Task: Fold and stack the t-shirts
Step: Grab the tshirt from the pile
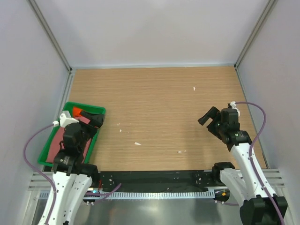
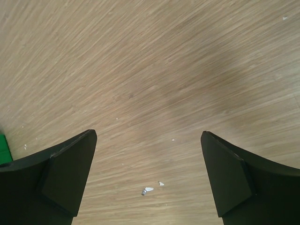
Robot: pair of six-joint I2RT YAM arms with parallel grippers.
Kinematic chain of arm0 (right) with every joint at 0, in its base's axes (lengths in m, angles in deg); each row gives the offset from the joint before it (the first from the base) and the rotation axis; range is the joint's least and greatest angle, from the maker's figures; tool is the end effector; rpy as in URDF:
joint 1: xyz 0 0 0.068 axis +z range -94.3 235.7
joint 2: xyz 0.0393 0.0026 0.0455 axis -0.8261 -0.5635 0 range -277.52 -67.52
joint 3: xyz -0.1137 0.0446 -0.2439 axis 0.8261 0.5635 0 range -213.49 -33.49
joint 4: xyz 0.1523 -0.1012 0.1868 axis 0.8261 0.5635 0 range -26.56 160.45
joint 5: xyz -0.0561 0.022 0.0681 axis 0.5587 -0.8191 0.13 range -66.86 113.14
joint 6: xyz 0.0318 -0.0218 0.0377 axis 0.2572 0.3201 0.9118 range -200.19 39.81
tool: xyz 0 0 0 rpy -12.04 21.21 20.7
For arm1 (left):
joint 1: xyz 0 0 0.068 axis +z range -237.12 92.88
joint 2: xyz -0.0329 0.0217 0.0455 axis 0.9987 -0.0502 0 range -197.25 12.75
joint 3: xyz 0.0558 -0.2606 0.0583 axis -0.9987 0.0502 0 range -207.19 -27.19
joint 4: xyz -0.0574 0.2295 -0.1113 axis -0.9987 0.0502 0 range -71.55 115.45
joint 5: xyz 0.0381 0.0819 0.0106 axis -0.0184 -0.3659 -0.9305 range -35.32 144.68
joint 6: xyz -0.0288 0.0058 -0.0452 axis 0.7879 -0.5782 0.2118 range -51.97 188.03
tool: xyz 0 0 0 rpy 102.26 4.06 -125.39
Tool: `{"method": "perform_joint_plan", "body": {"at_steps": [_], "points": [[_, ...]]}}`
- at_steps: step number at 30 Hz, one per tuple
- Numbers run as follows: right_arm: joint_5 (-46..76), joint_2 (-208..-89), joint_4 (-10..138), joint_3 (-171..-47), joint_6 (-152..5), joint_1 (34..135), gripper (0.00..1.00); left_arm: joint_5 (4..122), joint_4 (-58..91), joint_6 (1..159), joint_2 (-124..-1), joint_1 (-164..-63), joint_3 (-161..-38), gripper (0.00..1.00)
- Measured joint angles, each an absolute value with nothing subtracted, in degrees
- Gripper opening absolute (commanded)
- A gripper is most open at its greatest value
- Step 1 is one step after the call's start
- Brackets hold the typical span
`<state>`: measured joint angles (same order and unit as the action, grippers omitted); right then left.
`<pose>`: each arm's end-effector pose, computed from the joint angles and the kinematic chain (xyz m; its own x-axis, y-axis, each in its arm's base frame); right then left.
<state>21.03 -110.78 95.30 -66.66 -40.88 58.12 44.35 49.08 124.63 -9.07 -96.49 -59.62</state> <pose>0.1607 0.0081 0.2373 -0.5608 0.6100 -0.5598 0.3694 0.7894 0.4902 0.1068 -0.0111 0.2784 -0.1809 -0.8025 -0.5685 -0.2854 0.5960 -0.7505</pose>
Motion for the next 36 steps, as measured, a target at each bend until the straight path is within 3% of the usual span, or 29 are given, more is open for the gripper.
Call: {"method": "perform_joint_plan", "body": {"at_steps": [3, 11, 17, 21, 24, 36], "points": [[21.2, -114.6, 99.5, -70.7, -41.2, 58.1, 1.0, 41.9, 54.7, 121.9, -15.1, -96.5, -67.7, 1.0], [14.4, -117.1, 103.0, -71.8, -43.2, 58.1, 0.79, 34.6, 61.6, 113.7, -28.6, -96.5, -77.5, 0.96], [11.2, -120.3, 105.4, -74.5, -43.6, 59.1, 0.78, 28.6, 66.0, 110.8, -37.8, -95.5, -77.6, 0.85], [10.4, -120.2, 106.3, -75.1, -44.2, 60.7, 0.79, 28.3, 64.7, 108.1, -47.0, -92.4, -77.6, 0.6], [10.3, -120.2, 106.6, -75.1, -44.8, 61.7, 0.79, 28.5, 62.6, 106.1, -53.1, -90.7, -77.6, 0.54], [10.3, -125.4, 106.4, -79.0, -48.1, 63.5, 0.81, 30.8, 56.2, 103.3, -65.6, -90.2, -79.9, 0.51]]}}
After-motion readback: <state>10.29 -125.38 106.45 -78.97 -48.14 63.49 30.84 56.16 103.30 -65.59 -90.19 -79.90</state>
